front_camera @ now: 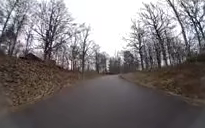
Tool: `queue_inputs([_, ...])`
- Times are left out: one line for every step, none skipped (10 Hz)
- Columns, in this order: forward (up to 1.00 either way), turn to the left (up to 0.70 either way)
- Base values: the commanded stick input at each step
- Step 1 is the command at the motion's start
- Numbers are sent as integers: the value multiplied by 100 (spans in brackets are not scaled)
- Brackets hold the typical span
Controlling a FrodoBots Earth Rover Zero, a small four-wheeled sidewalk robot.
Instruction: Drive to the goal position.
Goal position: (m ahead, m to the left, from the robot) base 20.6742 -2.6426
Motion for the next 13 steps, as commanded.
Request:
queue_inputs([100,0])
queue_inputs([100,0])
queue_inputs([100,0])
queue_inputs([100,0])
queue_inputs([100,0])
queue_inputs([100,0])
queue_inputs([100,0])
queue_inputs([100,0])
queue_inputs([100,0])
queue_inputs([100,0])
queue_inputs([100,0])
queue_inputs([100,0])
queue_inputs([100,0])
